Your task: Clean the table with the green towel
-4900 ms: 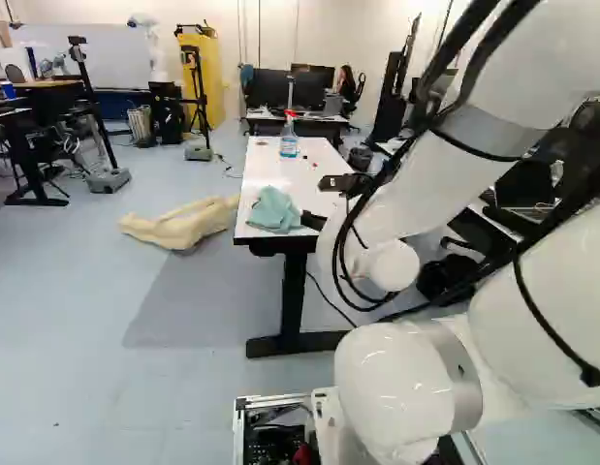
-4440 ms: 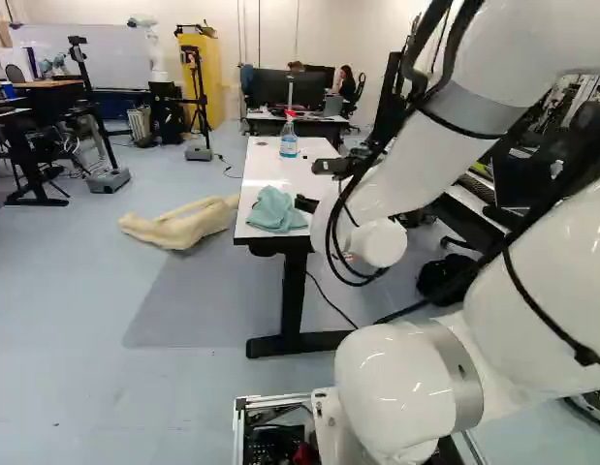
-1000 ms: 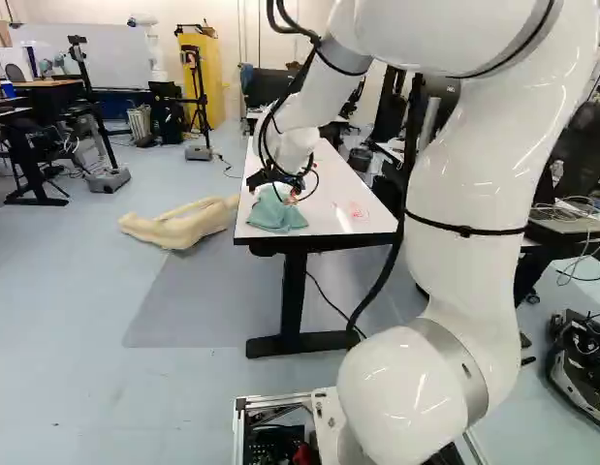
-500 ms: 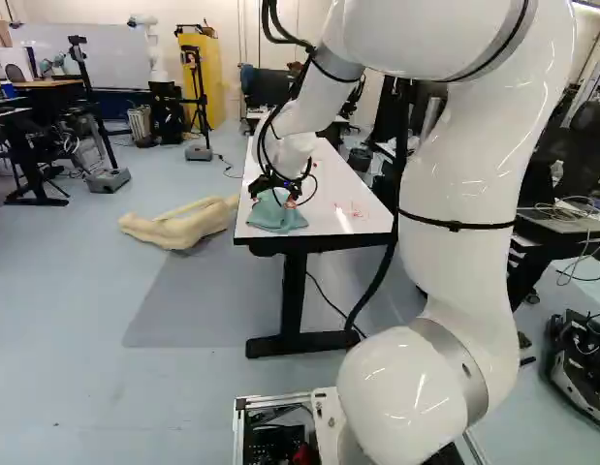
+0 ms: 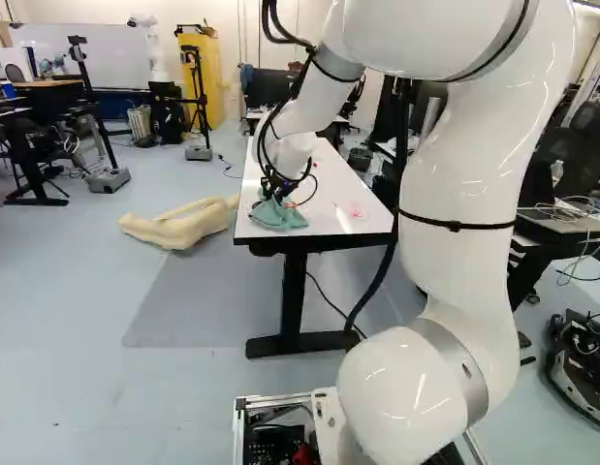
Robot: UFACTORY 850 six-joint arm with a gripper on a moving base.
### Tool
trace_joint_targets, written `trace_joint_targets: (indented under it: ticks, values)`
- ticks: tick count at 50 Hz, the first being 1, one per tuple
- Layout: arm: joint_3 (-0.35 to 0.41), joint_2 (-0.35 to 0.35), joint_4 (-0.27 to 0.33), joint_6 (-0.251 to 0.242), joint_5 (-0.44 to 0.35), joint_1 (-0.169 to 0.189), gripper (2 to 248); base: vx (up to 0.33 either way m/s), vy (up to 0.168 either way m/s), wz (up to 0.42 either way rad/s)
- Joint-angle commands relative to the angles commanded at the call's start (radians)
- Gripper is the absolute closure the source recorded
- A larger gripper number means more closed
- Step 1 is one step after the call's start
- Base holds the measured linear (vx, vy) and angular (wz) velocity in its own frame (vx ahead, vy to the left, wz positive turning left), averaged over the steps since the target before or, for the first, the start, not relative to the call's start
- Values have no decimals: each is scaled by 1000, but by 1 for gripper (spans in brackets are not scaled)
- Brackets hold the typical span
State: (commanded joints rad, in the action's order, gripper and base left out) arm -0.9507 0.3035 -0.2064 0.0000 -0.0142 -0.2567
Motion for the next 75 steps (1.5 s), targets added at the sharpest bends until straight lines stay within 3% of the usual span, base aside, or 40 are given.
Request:
trace_joint_targets:
  ticks: [2, 3, 37, 75]
  values:
    - [0, 0, 0, 0, 0, 0, 200, 0, 0, 0]
    - [0, 0, 0, 0, 0, 0, 212, 0, 0, 0]
    - [13, -68, 0, 0, 0, 5, 212, 0, 0, 0]
    - [13, -149, 0, 0, 0, 119, 212, 0, 0, 0]
